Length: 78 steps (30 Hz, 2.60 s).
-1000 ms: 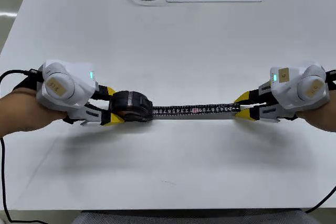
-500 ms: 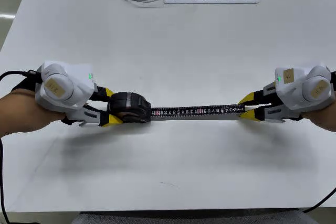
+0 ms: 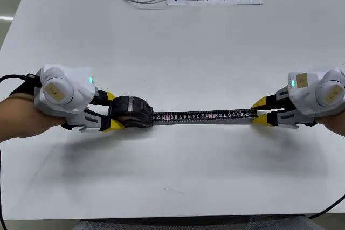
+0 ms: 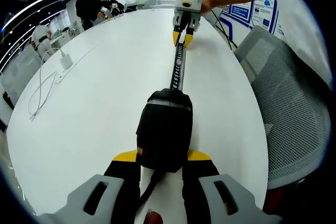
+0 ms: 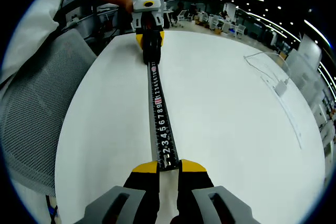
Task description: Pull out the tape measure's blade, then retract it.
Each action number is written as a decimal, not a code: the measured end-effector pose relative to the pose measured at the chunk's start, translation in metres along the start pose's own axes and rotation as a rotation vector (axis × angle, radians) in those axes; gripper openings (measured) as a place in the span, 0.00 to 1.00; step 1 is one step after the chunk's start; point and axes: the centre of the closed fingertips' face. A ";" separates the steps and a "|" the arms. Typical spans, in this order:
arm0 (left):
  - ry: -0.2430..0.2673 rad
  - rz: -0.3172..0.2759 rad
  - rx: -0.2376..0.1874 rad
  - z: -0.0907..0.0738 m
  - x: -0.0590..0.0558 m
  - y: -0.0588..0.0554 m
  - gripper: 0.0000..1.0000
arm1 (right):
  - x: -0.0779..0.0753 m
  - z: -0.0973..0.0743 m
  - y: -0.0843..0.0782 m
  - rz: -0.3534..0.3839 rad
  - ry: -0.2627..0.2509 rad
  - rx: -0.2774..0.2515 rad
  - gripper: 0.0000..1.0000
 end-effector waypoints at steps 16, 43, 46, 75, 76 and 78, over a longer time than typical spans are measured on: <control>0.000 0.000 0.000 0.001 0.000 0.001 0.25 | 0.000 -0.008 -0.015 0.004 0.008 0.023 0.08; 0.026 -0.022 0.003 0.001 0.002 0.002 0.27 | 0.005 -0.006 -0.017 0.015 0.058 0.087 0.11; 0.028 -0.030 0.004 0.001 0.002 0.002 0.27 | 0.004 -0.006 -0.017 0.022 0.054 0.085 0.11; 0.032 -0.131 -0.037 0.000 0.000 0.011 0.40 | 0.002 -0.005 0.005 0.138 0.021 0.000 0.26; 0.037 -0.130 -0.036 -0.001 0.000 0.011 0.40 | -0.002 -0.007 0.006 0.123 -0.002 0.000 0.25; 0.043 -0.154 -0.055 -0.004 0.002 0.014 0.41 | -0.003 -0.009 0.012 0.144 -0.013 -0.017 0.27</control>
Point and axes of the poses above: the centre of the closed fingertips' face, and the gripper's own axes: z roughly forward along the fingers, x roughly to its left, y roughly out of its top, and after that the axes turned 9 degrees about -z, right-handed
